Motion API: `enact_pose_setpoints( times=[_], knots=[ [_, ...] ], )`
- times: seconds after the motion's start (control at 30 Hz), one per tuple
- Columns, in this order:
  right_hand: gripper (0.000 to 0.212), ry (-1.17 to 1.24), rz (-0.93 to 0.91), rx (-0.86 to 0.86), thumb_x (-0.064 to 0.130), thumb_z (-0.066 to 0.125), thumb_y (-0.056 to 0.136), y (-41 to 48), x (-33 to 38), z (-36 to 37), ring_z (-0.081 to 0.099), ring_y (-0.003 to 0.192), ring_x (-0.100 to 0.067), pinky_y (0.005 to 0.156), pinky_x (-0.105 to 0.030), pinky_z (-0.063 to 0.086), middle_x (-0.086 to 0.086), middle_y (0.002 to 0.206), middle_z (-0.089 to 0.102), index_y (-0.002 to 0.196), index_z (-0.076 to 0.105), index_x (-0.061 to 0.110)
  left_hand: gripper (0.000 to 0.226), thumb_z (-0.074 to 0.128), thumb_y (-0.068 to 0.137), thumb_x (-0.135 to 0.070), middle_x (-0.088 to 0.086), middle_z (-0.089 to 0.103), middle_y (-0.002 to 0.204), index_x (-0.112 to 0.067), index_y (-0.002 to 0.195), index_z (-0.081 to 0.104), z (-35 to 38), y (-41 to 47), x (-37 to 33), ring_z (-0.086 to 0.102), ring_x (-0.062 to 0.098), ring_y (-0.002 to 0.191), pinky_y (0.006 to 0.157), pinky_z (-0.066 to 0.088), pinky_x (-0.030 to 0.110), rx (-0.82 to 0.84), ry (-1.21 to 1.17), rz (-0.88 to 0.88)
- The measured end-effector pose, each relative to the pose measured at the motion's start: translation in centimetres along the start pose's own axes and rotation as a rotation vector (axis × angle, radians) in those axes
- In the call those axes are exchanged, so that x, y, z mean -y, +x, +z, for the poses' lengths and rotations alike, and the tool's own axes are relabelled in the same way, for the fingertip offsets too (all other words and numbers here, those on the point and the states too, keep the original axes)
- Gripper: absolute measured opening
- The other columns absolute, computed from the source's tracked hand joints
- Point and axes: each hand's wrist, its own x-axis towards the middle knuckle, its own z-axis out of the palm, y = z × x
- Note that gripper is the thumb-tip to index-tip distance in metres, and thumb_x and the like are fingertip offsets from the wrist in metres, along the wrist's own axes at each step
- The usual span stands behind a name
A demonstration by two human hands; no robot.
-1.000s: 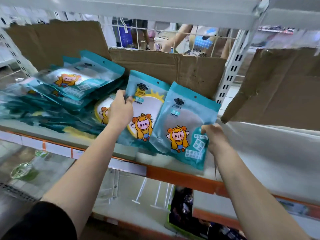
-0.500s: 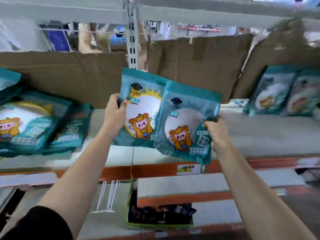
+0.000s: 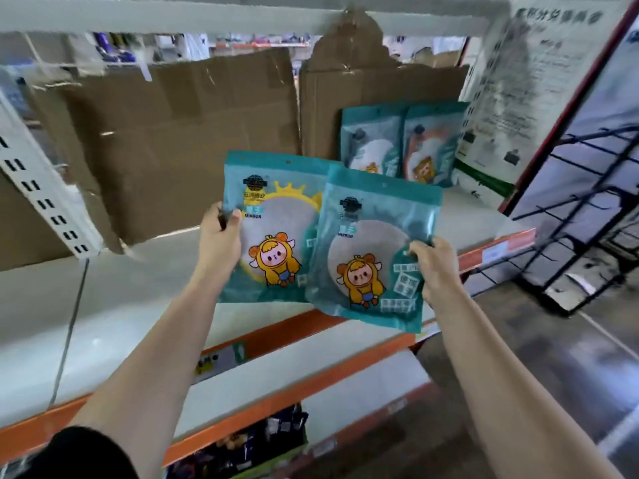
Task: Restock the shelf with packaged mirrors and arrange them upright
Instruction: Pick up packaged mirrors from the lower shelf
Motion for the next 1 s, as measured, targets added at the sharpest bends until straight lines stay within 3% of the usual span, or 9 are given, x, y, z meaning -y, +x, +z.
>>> enact_pose_setpoints(
  times=[0.23, 0.37, 0.47, 0.53, 0.63, 0.77, 0.83, 0.93, 1.0],
  knots=[
    [0.001, 0.055, 0.039, -0.099, 0.004, 0.057, 0.083, 5.7, -0.8, -5.4, 0.059, 0.068, -0.028, 0.068, -0.042, 0.05, -0.011, 0.071, 0.059, 0.083, 0.057, 0.004, 0.032, 0.042, 0.099, -0.029, 0.003, 0.054, 0.105, -0.009, 0.123, 0.047, 9.3, 2.0, -0.6, 0.049, 0.02, 0.094, 0.078, 0.034, 0.028, 0.15, 0.062, 0.084],
    [0.004, 0.068, 0.064, -0.167, 0.009, 0.06, 0.083, 9.9, -1.2, -7.5, 0.06, 0.074, -0.028, 0.072, -0.043, 0.051, -0.011, 0.077, 0.062, 0.087, 0.059, 0.008, 0.021, 0.045, 0.098, -0.018, 0.004, 0.051, 0.089, -0.002, 0.111, 0.051, 14.8, 4.9, -1.3, 0.045, 0.019, 0.085, 0.067, 0.035, 0.027, 0.153, 0.014, 0.173],
    [0.007, 0.028, 0.05, -0.211, 0.012, 0.061, 0.085, 13.0, 0.1, -8.9, 0.058, 0.075, -0.025, 0.072, -0.038, 0.049, -0.005, 0.076, 0.061, 0.083, 0.057, 0.017, 0.023, 0.046, 0.097, -0.017, -0.003, 0.05, 0.08, 0.001, 0.11, 0.053, 18.9, 6.9, -1.7, 0.046, 0.011, 0.072, 0.061, 0.034, 0.018, 0.169, -0.019, 0.167],
    [0.014, 0.017, 0.017, -0.224, 0.011, 0.06, 0.086, 15.6, 1.5, -9.9, 0.056, 0.074, -0.022, 0.072, -0.035, 0.046, -0.002, 0.076, 0.059, 0.08, 0.053, 0.021, 0.019, 0.045, 0.098, -0.02, -0.01, 0.049, 0.08, -0.006, 0.109, 0.051, 21.8, 7.8, -2.5, 0.045, 0.004, 0.072, 0.062, 0.034, 0.019, 0.181, -0.029, 0.157],
    [0.008, 0.029, -0.012, -0.229, 0.012, 0.058, 0.089, 19.0, 2.6, -10.6, 0.054, 0.073, -0.021, 0.071, -0.034, 0.044, -0.001, 0.076, 0.057, 0.086, 0.053, 0.017, 0.014, 0.045, 0.098, -0.02, -0.003, 0.051, 0.087, -0.01, 0.107, 0.049, 25.3, 9.3, -3.6, 0.047, 0.012, 0.083, 0.071, 0.035, 0.024, 0.217, -0.055, 0.215],
    [0.016, 0.043, -0.009, -0.264, 0.015, 0.057, 0.092, 22.7, 3.3, -11.0, 0.059, 0.072, -0.017, 0.075, -0.036, 0.05, 0.0, 0.085, 0.062, 0.108, 0.054, 0.013, 0.003, 0.046, 0.097, -0.014, -0.01, 0.046, 0.079, -0.011, 0.098, 0.045, 28.8, 11.1, -4.1, 0.044, 0.002, 0.073, 0.063, 0.034, 0.004, 0.2, -0.063, 0.339],
    [0.019, 0.056, -0.017, -0.27, 0.014, 0.058, 0.091, 24.5, 3.5, -11.5, 0.062, 0.077, -0.019, 0.079, -0.038, 0.053, -0.002, 0.088, 0.063, 0.11, 0.056, 0.011, 0.006, 0.047, 0.095, -0.015, -0.011, 0.044, 0.077, -0.011, 0.096, 0.044, 30.3, 11.3, -3.7, 0.044, -0.001, 0.069, 0.062, 0.033, 0.005, 0.197, -0.065, 0.357],
    [0.019, 0.055, -0.048, -0.226, 0.012, 0.057, 0.092, 27.0, 3.6, -11.9, 0.062, 0.072, -0.014, 0.069, -0.031, 0.053, 0.001, 0.086, 0.062, 0.111, 0.055, 0.013, 0.018, 0.046, 0.09, -0.024, -0.011, 0.044, 0.073, -0.007, 0.096, 0.048, 31.9, 11.3, -3.2, 0.045, -0.009, 0.063, 0.06, 0.034, 0.008, 0.202, -0.055, 0.402],
    [0.02, 0.09, -0.056, -0.165, 0.008, 0.052, 0.093, 28.7, 3.7, -11.9, 0.062, 0.073, -0.014, 0.071, -0.031, 0.054, 0.001, 0.089, 0.062, 0.11, 0.053, 0.016, 0.025, 0.047, 0.09, -0.022, -0.012, 0.043, 0.072, 0.002, 0.099, 0.051, 32.7, 11.8, -3.5, 0.045, -0.01, 0.062, 0.059, 0.033, 0.007, 0.145, -0.028, 0.431]
  ],
)
